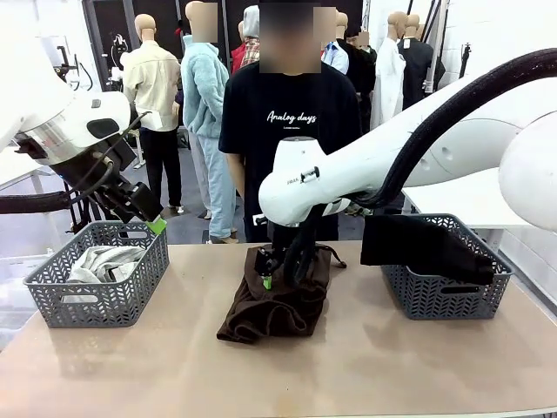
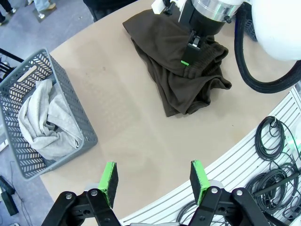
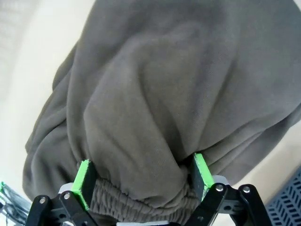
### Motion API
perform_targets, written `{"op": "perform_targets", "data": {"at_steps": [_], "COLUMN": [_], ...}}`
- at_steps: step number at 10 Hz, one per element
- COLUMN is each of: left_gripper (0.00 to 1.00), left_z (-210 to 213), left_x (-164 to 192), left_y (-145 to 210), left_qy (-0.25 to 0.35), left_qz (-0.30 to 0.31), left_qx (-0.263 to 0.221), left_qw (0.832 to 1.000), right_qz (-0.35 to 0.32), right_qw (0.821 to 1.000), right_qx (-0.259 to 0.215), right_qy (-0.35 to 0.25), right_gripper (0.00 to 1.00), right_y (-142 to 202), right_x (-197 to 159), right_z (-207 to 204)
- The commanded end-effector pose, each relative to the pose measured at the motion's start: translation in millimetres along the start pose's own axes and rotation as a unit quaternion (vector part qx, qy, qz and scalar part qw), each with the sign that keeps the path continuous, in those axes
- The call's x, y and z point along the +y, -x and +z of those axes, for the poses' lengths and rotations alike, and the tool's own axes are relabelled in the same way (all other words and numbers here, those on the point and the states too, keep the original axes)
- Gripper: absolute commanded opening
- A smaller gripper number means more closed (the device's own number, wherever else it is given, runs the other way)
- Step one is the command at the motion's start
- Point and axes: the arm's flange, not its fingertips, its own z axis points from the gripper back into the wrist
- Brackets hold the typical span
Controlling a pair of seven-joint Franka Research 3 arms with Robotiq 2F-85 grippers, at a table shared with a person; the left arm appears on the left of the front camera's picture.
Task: Sort the tops and bottoms.
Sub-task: Lift clothes from the center of the table with your right hand.
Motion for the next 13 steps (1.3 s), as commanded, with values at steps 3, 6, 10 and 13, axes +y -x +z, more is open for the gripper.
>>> {"op": "perform_targets", "data": {"at_steps": [3,6,10,13], "left_gripper": [0.8,0.8,0.8,0.8], "left_z": [1,1,1,1], "left_x": [1,1,1,1], "left_y": [-2,-2,-2,-2], "left_qy": [0.0,0.0,0.0,0.0], "left_qz": [0.001,0.001,0.001,0.001], "left_qx": [-0.003,-0.003,-0.003,-0.003], "left_qw": [1.0,1.0,1.0,1.0], "right_qz": [-0.019,-0.015,-0.022,-0.026], "right_qw": [0.999,0.999,0.999,0.998], "right_qx": [0.031,0.044,0.046,0.049], "right_qy": [-0.002,-0.001,-0.002,-0.004], "right_gripper": [1.0,0.78,0.07,0.0], "right_y": [-9,-8,-5,-4], "right_x": [2,2,2,2], "right_z": [-18,-18,-14,-12]}}
